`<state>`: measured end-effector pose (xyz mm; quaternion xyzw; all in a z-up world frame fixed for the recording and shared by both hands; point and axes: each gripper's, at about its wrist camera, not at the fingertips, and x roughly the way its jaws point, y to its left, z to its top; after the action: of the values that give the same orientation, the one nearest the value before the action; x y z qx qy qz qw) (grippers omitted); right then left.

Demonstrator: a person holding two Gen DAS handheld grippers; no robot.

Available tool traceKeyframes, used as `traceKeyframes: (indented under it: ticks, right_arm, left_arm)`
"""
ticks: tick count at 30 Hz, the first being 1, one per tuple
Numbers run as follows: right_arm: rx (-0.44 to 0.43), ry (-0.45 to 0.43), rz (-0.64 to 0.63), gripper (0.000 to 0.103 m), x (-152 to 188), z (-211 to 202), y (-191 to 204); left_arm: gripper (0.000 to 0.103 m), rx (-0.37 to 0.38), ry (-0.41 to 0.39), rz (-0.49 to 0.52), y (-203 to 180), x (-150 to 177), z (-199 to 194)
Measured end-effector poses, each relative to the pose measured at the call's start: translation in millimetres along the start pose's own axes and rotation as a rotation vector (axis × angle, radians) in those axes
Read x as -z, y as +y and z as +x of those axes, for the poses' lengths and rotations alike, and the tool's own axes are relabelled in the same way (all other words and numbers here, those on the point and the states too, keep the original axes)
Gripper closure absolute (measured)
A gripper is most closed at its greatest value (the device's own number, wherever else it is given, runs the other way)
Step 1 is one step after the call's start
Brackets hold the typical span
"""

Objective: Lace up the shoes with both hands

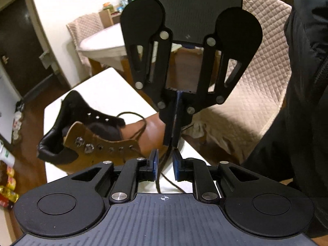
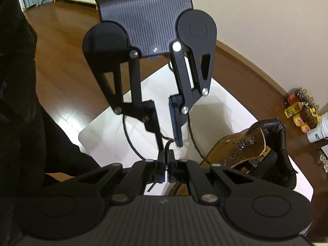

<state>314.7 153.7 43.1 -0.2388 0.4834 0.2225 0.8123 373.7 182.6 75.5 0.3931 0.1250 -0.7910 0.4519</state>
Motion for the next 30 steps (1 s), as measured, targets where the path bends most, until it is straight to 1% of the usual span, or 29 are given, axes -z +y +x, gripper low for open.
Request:
traceKeyframes:
  ticks: [1,2,4,6,7,8,10,11,13,15,16,18,19,21,23,25,27,29,30]
  right_arm:
    - [0.001,-0.001,-0.002,0.100,1,-2,1]
    - [0.002,-0.002,-0.003,0.100,2,-3,2]
    - [0.005,-0.005,-0.007,0.100,3,-7,4]
    - [0.007,-0.007,-0.010,0.100,5,-10,6]
    - [0.008,-0.008,-0.012,0.100,6,-12,7]
    - [0.027,-0.006,0.019,0.100,10,-13,4]
    - [0.106,0.009,0.156,0.099,24,-13,-8]
    - [0.145,0.017,0.225,0.099,31,-13,-15]
    - [0.223,0.032,0.362,0.099,45,-13,-27]
    - [0.290,0.027,0.552,0.094,67,-12,-45]
    - [0.300,0.008,0.657,0.086,80,-9,-56]
    - [0.281,-0.052,0.851,0.085,105,-2,-75]
    - [0.273,-0.076,0.907,0.085,113,2,-82]
    - [0.264,-0.109,0.925,0.085,119,13,-88]
    - [0.255,-0.141,0.943,0.085,125,23,-95]
    - [0.225,-0.157,0.933,0.085,128,35,-98]
    - [0.203,-0.165,0.915,0.085,132,46,-100]
    - [0.204,-0.174,0.908,0.086,135,50,-104]
    - [0.201,-0.180,0.924,0.082,138,50,-106]
  left_arm:
    - [0.090,0.009,-0.002,-0.002,0,-1,3]
    - [0.097,0.016,-0.003,-0.011,0,-2,4]
    - [0.099,0.030,0.000,-0.044,1,-6,5]
    - [0.100,0.023,-0.006,-0.110,4,-8,5]
    - [0.100,0.002,-0.010,-0.149,6,-9,5]
    - [0.100,-0.022,-0.013,-0.188,8,-10,4]
    - [0.100,-0.063,-0.016,-0.247,12,-12,4]
    - [0.100,-0.120,0.001,-0.310,17,-14,7]
    - [0.100,-0.175,0.015,-0.375,22,-17,13]
    - [0.100,-0.269,0.048,-0.461,30,-24,25]
    - [0.100,-0.287,0.057,-0.480,33,-27,30]
    - [0.100,-0.357,0.066,-0.549,40,-40,40]
    - [0.100,-0.367,0.070,-0.565,42,-42,42]
    - [0.100,-0.401,0.101,-0.647,50,-50,58]
    - [0.100,-0.423,0.127,-0.671,53,-56,66]
    - [0.100,-0.449,0.154,-0.690,54,-62,75]
    - [0.100,-0.454,0.176,-0.715,57,-67,84]
    - [0.100,-0.458,0.204,-0.730,57,-72,89]
    - [0.100,-0.459,0.212,-0.735,58,-73,91]
